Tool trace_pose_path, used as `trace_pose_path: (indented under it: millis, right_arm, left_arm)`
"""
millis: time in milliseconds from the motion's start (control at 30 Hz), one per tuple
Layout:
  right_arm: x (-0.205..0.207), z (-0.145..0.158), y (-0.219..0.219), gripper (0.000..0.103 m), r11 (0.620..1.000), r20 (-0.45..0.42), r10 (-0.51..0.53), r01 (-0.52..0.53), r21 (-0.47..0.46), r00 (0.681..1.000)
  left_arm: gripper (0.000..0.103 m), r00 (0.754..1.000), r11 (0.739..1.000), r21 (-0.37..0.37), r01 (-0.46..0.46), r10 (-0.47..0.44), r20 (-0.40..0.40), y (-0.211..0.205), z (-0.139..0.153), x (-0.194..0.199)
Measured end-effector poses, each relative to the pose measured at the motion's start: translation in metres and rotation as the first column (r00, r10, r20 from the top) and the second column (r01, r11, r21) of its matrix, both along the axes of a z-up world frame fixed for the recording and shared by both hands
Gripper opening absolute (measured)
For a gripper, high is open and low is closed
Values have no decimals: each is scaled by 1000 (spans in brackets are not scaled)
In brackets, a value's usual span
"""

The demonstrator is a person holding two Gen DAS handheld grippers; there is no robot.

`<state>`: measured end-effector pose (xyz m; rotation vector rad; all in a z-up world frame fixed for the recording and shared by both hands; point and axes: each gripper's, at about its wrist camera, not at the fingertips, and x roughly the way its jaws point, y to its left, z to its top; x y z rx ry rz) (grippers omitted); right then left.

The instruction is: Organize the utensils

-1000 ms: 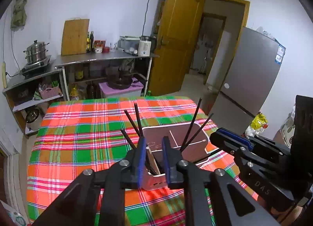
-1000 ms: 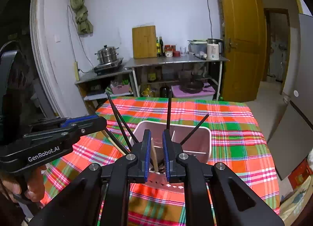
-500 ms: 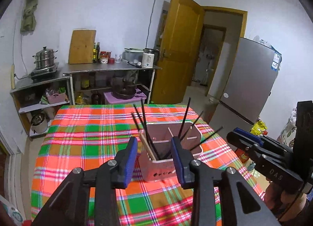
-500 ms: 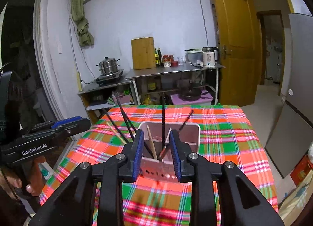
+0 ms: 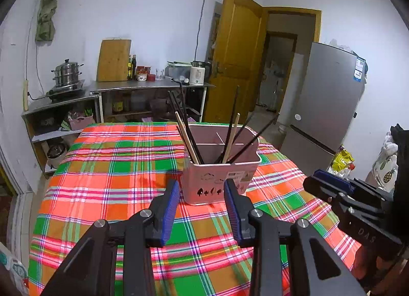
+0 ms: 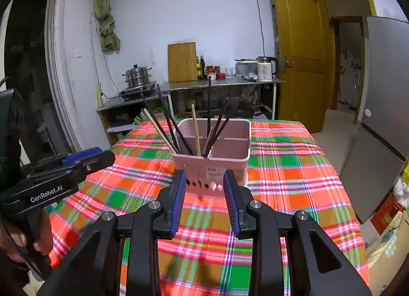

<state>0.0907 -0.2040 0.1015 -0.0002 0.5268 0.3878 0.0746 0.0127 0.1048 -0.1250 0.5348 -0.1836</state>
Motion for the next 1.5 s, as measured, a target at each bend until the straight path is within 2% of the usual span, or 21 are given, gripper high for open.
trace_pose_path:
  millis: [200,433,700,1500]
  right_arm:
    - [-16,-16,1,32,1000,14,2,-2,-12,1000]
    - [-23,-44,5,37,1000,-8,-4,3,-27,1000]
    - [-27,-52,3,38,1000,-3,-12,12,-24,1000]
    - [-28,-53,4,39,999,-9,-16,16,-28,1000]
  left_arm:
    - [36,1000,1000,-4,4,-4,6,-5,-18,-11]
    - [36,1000,1000,14,-4,4,3,-13,-44,-20]
    - [36,1000,999,26,-22,23,-21,-12,-61,-22]
    - [36,999,999,40,-18,19,-37,-15,-65,-20]
